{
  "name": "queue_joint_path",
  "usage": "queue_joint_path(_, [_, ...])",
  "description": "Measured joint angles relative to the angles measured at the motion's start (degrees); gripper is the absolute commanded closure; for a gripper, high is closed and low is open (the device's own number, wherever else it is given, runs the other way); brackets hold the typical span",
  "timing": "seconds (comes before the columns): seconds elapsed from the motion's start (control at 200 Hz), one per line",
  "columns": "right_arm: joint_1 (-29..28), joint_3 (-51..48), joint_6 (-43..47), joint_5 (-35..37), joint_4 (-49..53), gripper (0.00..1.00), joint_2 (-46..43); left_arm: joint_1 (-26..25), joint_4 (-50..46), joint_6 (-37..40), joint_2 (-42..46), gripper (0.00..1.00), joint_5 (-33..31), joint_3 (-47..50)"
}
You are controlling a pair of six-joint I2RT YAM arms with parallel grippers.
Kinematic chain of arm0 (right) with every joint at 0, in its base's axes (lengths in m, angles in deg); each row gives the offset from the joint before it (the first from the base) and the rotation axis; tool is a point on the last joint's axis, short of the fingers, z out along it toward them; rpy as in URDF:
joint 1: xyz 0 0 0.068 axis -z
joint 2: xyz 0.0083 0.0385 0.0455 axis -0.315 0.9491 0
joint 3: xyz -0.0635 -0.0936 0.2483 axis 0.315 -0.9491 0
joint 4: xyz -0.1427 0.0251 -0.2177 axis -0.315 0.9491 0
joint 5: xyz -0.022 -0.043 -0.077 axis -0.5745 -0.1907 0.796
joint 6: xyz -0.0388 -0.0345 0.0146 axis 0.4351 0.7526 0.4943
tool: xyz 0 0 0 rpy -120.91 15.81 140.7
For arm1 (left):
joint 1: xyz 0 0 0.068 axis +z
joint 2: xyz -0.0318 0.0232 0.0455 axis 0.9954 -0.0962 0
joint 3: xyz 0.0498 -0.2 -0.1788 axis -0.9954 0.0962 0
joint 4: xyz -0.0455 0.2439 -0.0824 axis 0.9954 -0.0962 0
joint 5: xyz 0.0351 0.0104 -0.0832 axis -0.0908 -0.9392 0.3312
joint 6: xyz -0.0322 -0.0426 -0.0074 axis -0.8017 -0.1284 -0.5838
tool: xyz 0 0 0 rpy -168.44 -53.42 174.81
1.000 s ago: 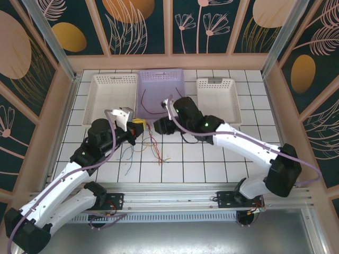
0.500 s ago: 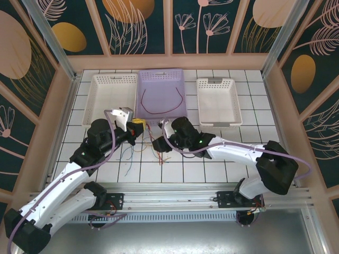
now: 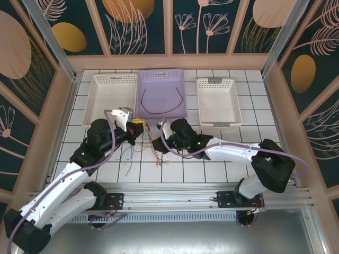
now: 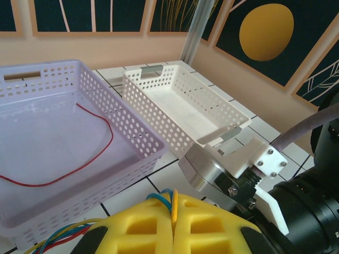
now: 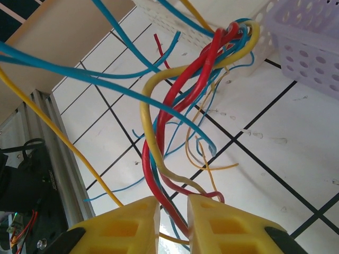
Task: Untangle the cables
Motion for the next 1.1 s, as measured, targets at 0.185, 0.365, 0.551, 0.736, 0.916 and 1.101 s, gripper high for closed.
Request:
queue_joint_path(0.185, [-0.1, -1.4, -0.1, 2.3, -0.5, 1.0, -1.2, 0.0, 0.0, 0.0, 0.2, 1.0, -0.2, 0.0])
queue_joint_path(0.365, [4.3, -7.2, -2.7, 6.5, 0.5, 1.0, -12.3, 0.0, -0.5, 0.0, 0.6, 1.0, -1.7, 0.0])
queue_joint_path(0.551, [17.9, -11.2, -7.3, 6.5, 4.0, 1.0, -26.6, 0.0, -0.9, 0.4, 0.7, 1.0, -3.6, 0.0])
queue_joint_path(0.736, [24.5, -11.4, -9.4, 4.3, 11.8, 1.0, -35.3, 0.0, -2.1, 1.1, 1.3, 1.0, -6.9, 0.0])
queue_joint_path(0.916, [30.9, -11.3, -9.9, 5.2, 21.0, 1.0, -39.8, -0.2, -3.1, 1.1, 2.8, 1.0, -11.5, -0.1])
queue_joint_path(1.101, [39.5, -10.6, -9.8, 4.4, 27.6, 1.0, -41.8, -0.3, -4.1, 1.4, 3.7, 1.0, -16.2, -0.1])
